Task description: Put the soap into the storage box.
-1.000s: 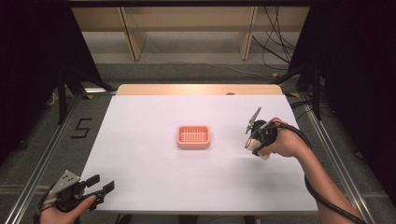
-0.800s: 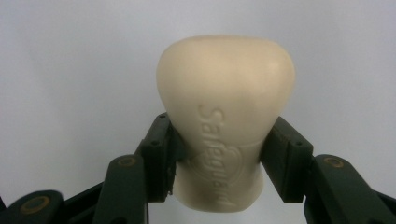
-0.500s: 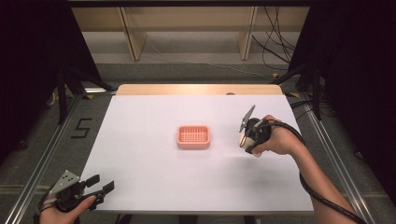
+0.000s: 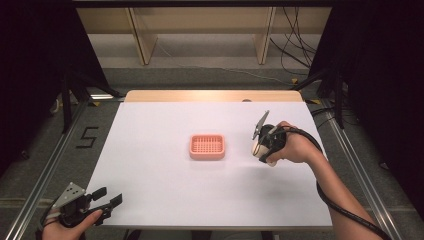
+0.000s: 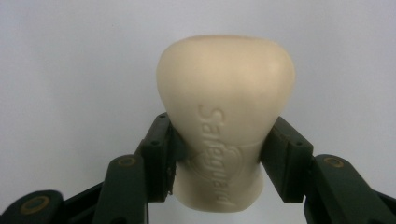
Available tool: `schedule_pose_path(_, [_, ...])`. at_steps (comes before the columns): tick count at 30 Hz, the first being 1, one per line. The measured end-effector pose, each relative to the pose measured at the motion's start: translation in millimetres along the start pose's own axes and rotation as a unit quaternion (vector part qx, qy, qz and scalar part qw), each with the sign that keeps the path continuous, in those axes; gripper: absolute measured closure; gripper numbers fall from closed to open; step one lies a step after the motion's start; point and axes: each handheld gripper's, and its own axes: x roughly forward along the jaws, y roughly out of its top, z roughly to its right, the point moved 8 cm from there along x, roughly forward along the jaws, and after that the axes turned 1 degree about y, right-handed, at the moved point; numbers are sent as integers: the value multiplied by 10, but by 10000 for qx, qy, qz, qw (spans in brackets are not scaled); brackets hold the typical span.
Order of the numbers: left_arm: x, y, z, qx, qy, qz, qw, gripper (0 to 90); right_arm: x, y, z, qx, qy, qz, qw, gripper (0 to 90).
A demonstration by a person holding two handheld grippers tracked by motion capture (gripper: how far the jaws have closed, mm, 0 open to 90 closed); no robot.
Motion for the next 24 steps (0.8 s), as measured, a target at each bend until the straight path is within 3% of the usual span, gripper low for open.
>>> schedule_pose_path(2, [0, -2, -1, 1, 2, -5, 10000, 307, -2, 8, 1, 29, -45, -42, 10000, 503])
schedule_pose_path(5, [0, -2, 0, 0, -1, -3, 10000, 307, 8, 39, 21, -117, -45, 19, 9999, 503])
schedule_pose_path(8, [-1, -4, -2, 1, 0, -10, 10000, 307, -3, 50, 11, 22, -30, -18, 10000, 503])
schedule_pose_path(10, [-1, -3, -2, -1, 1, -6, 10000, 307, 4, 66, 34, -60, -41, 8, 10000, 503])
schedule_pose_path(11, [-1, -2, -1, 3, 1, -4, 10000, 307, -1, 69, 20, 14, -24, -2, 10000, 503])
schedule_pose_path(14, [-1, -3, -1, 4, 1, -6, 10000, 307, 5, 81, 59, -146, -63, -10, 9999, 503])
schedule_pose_path(15, [-2, -3, -2, 3, 2, -8, 10000, 307, -7, 82, 33, 5, -28, -38, 10000, 503])
schedule_pose_path(19, [-1, -2, -2, 4, -37, -4, 10000, 308, -12, 108, 38, 6, -36, -19, 10000, 503])
schedule_pose_path(21, [-2, -3, -3, 12, -41, -11, 10000, 308, -2, 125, 86, -241, -100, -2, 9997, 503])
schedule_pose_path(24, [-1, -1, 0, -1, -39, 2, 10000, 307, -8, 153, 50, -72, -80, -17, 9999, 503])
